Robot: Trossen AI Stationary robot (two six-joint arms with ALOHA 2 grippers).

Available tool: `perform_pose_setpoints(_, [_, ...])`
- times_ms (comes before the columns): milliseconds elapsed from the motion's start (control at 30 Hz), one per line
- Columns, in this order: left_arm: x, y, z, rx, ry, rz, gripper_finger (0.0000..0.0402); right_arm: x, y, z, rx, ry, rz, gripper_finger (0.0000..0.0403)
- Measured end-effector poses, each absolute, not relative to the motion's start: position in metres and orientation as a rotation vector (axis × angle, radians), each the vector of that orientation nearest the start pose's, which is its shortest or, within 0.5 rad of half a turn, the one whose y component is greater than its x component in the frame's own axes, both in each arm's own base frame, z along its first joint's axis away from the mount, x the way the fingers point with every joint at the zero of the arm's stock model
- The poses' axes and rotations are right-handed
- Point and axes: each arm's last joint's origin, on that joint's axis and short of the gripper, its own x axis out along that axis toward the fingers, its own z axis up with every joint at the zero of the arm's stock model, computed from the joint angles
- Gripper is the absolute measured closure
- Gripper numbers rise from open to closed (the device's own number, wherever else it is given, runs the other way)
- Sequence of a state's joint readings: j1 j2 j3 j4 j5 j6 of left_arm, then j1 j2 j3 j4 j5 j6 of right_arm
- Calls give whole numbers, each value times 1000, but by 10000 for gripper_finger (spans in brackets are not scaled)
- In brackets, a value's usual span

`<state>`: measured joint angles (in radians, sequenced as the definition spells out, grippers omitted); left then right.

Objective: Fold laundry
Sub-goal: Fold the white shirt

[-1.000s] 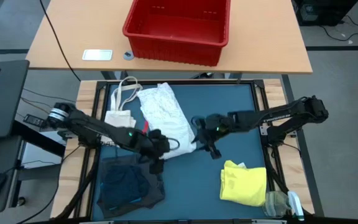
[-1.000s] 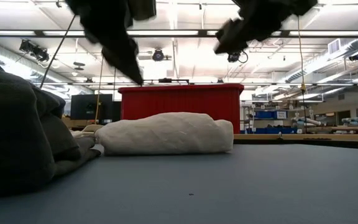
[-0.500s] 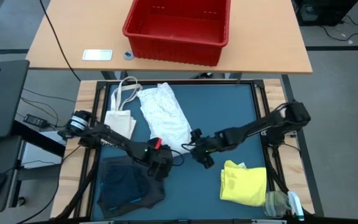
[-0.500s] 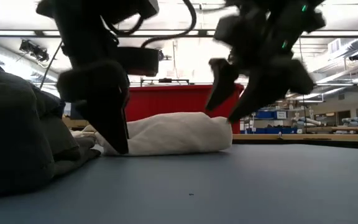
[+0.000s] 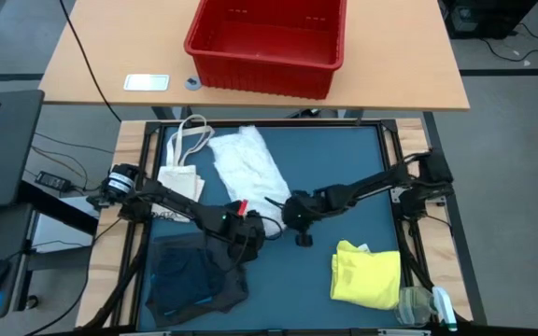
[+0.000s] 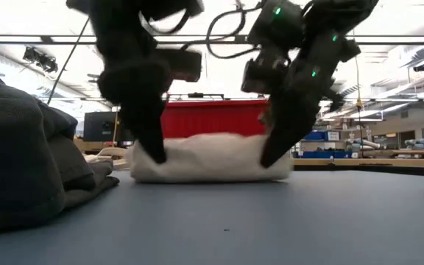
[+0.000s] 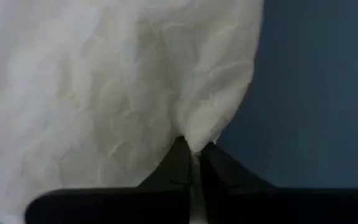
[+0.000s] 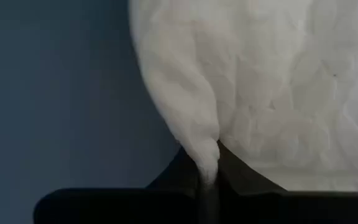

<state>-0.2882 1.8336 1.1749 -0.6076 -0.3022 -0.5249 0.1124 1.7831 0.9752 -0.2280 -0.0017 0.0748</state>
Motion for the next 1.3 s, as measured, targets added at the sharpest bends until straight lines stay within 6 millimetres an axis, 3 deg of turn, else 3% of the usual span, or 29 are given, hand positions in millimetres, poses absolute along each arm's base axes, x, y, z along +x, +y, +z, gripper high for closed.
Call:
perform_pose_setpoints(200, [349,-121,212,-110,1126,-61,386,315,62,180,433,1085,321,379])
perform_pose_setpoints(333, [350,-136,247,-107,1090,-151,386,303,70,213,533,1020,397,389])
perform_pose_setpoints(433, [350,-125,267,-113,1137,-111,386,297,59,234,582,948,372,389])
perform_pose_setpoints(567, [354,-91,283,-86,1187,9,386,294,25,246,620,881,262,389])
perform_pose_setpoints(667, [360,-50,282,-90,1202,78,386,295,-7,240,648,884,162,389])
perform_pose_setpoints(767, [364,-8,273,-109,1197,105,386,297,-35,220,687,958,75,389])
perform_pose_setpoints(933, [362,47,243,-244,1166,27,386,300,-56,184,717,1105,12,389])
perform_pose_setpoints(1133, [351,77,203,-298,1122,36,376,305,-74,164,765,1118,-58,367])
perform_pose_setpoints(1300, [349,89,208,-315,1109,63,327,297,-81,176,789,1094,-111,304])
